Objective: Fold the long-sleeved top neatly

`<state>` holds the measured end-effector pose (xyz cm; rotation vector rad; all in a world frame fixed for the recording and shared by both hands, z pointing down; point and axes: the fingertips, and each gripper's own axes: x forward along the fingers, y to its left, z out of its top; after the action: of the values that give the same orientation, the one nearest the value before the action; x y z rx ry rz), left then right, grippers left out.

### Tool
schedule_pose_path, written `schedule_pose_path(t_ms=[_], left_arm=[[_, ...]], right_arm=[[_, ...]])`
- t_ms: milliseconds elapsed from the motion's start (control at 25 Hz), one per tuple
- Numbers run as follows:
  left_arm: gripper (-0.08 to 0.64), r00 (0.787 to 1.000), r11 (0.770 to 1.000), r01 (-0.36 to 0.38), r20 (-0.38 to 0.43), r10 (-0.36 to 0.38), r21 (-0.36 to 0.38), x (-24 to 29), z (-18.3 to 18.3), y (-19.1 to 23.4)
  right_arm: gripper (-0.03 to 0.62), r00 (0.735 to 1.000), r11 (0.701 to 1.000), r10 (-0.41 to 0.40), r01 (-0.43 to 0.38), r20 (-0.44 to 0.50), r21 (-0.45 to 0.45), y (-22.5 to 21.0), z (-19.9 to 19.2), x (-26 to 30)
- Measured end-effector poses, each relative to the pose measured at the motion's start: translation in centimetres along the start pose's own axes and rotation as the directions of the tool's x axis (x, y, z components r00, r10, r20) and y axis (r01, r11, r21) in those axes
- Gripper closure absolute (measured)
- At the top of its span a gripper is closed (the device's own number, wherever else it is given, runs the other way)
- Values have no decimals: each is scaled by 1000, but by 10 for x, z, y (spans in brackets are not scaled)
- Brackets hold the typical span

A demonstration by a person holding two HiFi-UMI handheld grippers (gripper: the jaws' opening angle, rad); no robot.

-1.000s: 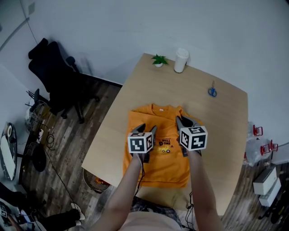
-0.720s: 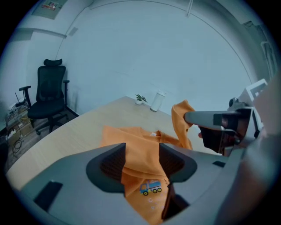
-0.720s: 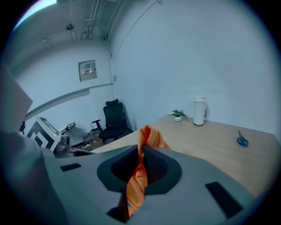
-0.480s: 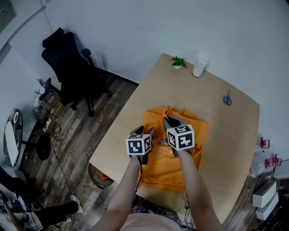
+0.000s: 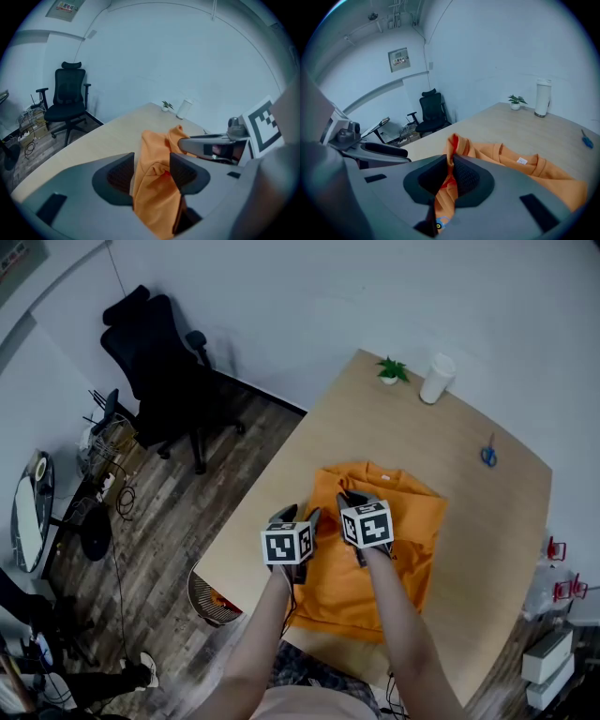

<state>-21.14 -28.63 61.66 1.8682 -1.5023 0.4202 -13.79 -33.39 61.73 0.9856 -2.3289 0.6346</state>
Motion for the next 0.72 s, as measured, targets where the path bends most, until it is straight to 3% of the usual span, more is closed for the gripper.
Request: schedule_pose_path(t_ms=[400,720], left_arm=[[322,1000,1000,-7,-11,7,-10,0,-1,12],[322,1000,1000,-22,-7,22,-21,-6,-4,22]], right_arm=[[520,997,999,49,-48,-53,10,16,-15,27],[245,993,991,114,-115,19,69,28,-8,26]])
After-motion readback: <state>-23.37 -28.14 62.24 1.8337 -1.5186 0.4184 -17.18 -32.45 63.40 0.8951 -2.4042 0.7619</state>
